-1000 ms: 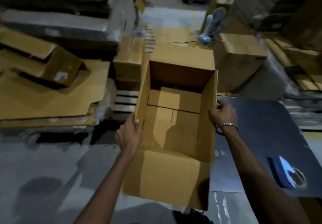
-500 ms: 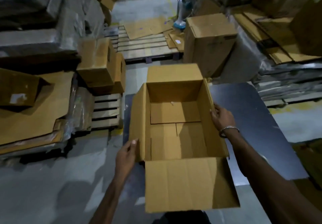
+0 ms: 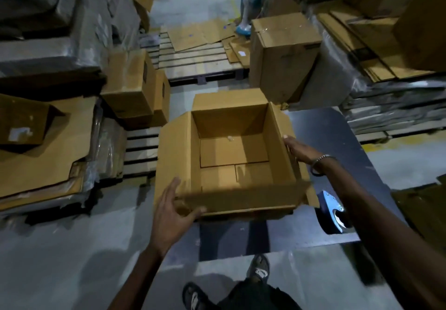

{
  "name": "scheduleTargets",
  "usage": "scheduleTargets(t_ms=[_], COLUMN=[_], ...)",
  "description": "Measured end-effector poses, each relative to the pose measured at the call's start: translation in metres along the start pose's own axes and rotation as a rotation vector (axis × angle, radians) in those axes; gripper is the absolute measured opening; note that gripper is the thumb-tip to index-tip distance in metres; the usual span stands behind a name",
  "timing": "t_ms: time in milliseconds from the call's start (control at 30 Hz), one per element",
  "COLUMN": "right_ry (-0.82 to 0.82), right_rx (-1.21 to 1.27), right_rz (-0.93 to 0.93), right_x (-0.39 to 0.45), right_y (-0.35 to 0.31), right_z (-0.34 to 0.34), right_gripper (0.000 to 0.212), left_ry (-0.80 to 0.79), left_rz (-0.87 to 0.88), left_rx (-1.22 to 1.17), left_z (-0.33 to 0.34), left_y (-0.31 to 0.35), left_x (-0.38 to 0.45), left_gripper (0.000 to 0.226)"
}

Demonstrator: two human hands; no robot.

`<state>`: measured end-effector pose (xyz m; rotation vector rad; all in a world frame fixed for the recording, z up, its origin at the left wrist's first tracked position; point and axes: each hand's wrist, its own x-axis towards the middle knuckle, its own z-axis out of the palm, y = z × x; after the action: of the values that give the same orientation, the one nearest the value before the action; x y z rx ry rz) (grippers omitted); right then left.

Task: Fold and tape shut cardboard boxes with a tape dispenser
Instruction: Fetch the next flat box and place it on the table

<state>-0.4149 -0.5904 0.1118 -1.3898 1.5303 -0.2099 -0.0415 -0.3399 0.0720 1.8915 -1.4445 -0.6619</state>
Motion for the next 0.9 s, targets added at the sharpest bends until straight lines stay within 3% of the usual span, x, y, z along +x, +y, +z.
scheduleTargets(t_ms=[67,167,300,500,567,633,700,800,900], right_ry=[-0.044,-0.032,0.215,0.44,0.389,0.249,0.177,0.259,0.366], right_rx=[0.034,0.016,-0.25,-0.486,-0.367,-0.097,0.189,0.474,0.721], right_rz=[0.057,0.026,-0.125,-0.302,-0.205,-0.043,0.051,-0.004,-0.156], right_x=[-0.005,0.001,0.039,0.102,0.129,0.156,0.169,0.166,0.139], right_y=[-0.006,-0.017,-0.033,-0.079,-0.097,-0.111,-0.123,-0.128,-0.121], right_z=[-0.013,-0.024,-0.016,-0.011,-0.019,-0.027,-0.029,-0.024,-0.019], right_gripper=[0.074,0.074,0.066,0.051,0.062,0.078,0.074,0.066,0.066], left_ry=[0.024,-0.057,-0.027,0.224,0.273,0.309,0.353,0.434,0.494], left_rz=[-0.176,-0.292,-0.407,-0.637,-0.78,-0.916,-0.975,-0.989,-0.914], left_rx=[-0.038,0.094,0.161,0.163,0.096,-0.014,-0.14,-0.367,-0.393], left_z=[0.005,0.02,0.034,0.053,0.059,0.061,0.061,0.063,0.068], left_y=[0.012,0.017,0.01,0.02,0.025,0.033,0.042,0.047,0.053], left_x=[0.024,0.047,0.041,0.014,0.011,0.011,0.013,0.014,0.012], left_gripper=[0.123,0.125,0.125,0.136,0.147,0.156,0.164,0.168,0.17])
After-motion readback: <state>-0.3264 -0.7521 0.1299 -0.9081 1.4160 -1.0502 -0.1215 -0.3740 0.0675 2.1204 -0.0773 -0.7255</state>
